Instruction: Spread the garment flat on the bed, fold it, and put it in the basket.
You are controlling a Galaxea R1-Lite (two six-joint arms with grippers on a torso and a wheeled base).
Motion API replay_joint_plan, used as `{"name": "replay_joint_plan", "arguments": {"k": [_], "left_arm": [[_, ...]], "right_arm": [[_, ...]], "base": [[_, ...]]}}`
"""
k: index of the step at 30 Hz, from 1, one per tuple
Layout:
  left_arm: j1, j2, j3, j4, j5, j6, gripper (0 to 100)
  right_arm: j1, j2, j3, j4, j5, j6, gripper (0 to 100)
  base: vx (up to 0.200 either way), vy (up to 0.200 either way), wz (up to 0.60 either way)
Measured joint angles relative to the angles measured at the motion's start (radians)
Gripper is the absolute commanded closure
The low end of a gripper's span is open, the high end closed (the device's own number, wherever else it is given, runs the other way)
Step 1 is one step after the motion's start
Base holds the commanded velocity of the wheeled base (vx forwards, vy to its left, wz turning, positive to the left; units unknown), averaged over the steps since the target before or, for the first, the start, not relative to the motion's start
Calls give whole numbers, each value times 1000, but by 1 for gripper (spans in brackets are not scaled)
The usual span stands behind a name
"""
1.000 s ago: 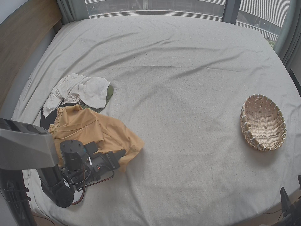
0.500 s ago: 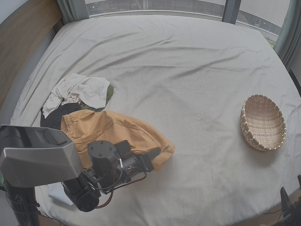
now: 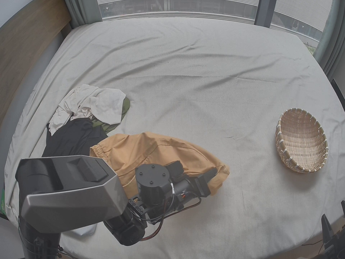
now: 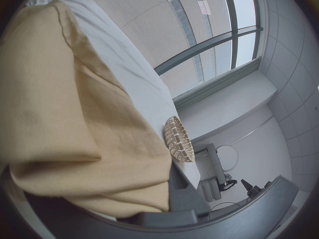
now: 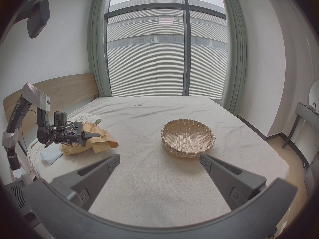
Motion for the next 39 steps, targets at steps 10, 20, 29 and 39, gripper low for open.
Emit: {"name": "replay_joint_plan", "arguments": {"k": [10, 20, 29, 39], "left_arm": [[-45, 24, -102, 34, -3, -50, 100], [-91, 89, -222, 66, -1, -53, 100], [-98, 123, -254, 62, 0, -52, 0], [-98, 128, -206, 61, 26, -51, 0]], "right_arm": [[-1, 0, 0, 0, 0, 0, 0], [-1, 0, 0, 0, 0, 1, 0], [-1, 0, 0, 0, 0, 2, 0], [-1, 0, 0, 0, 0, 2, 0]], "base": [[0, 0, 0], [0, 0, 0], [0, 0, 0], [0, 0, 0]]}}
